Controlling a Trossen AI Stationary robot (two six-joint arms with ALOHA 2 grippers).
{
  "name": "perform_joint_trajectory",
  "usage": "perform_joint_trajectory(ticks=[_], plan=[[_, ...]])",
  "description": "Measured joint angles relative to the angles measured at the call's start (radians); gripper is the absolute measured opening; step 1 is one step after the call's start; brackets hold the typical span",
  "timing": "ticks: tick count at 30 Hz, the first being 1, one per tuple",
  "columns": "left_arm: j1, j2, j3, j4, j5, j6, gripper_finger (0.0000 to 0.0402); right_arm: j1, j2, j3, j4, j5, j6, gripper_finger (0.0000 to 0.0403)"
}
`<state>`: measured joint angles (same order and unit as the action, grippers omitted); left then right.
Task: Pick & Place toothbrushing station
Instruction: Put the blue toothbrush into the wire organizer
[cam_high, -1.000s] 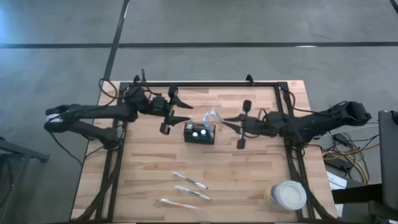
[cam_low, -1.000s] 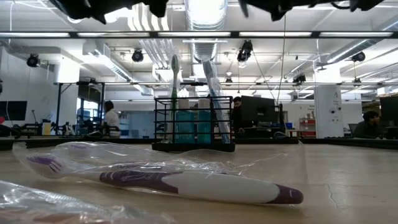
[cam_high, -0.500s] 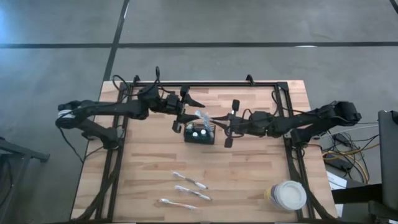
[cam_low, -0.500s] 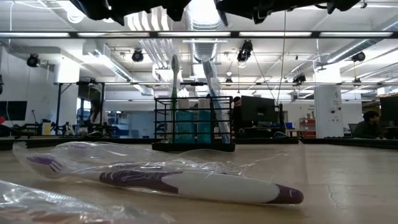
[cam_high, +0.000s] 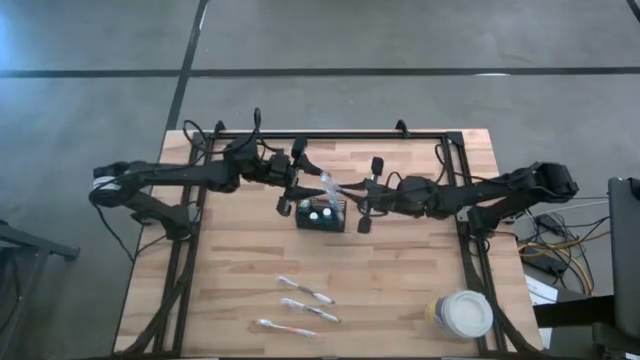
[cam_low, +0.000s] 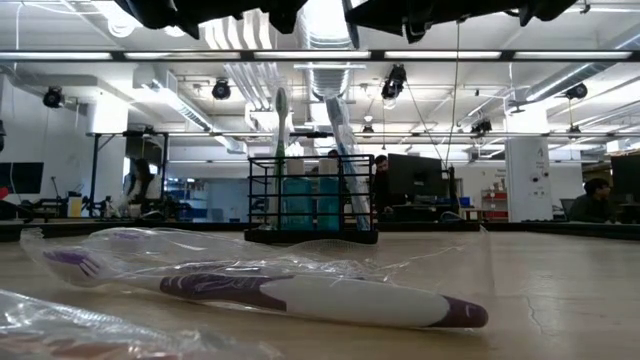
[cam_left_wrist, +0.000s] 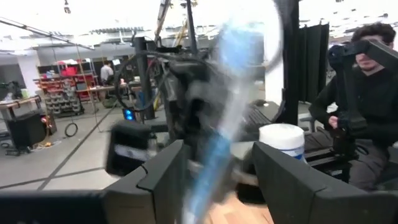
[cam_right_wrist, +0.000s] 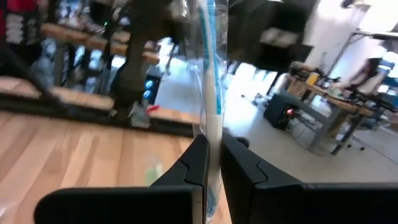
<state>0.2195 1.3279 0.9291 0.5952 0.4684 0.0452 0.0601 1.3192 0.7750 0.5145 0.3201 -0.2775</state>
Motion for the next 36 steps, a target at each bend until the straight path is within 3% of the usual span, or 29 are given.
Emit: perform_joint_trajectory(ticks=[7, 12, 27, 36], plan=[[-0.003, -0.005, 0.003, -0.009, 0.007, 0.000, 0.0198, 0.000, -0.015, 0.001, 0.015, -0.003, -0.001, 0.0022], [-0.005, -0.004, 0.008, 0.000, -0.053, -0.014, 0.0198, 0.000, 0.014, 0.001, 0.027, -0.003, -0.003, 0.0022], [-0.027, -0.004, 0.010, 0.015, -0.013, 0.003, 0.0196, -0.013, 0.027, 0.003, 0.021, -0.007, 0.009, 0.0022], [-0.043, 0.009, 0.038, 0.012, -0.013, 0.005, 0.0145, -0.014, 0.058, 0.004, 0.046, -0.008, 0.015, 0.0022]])
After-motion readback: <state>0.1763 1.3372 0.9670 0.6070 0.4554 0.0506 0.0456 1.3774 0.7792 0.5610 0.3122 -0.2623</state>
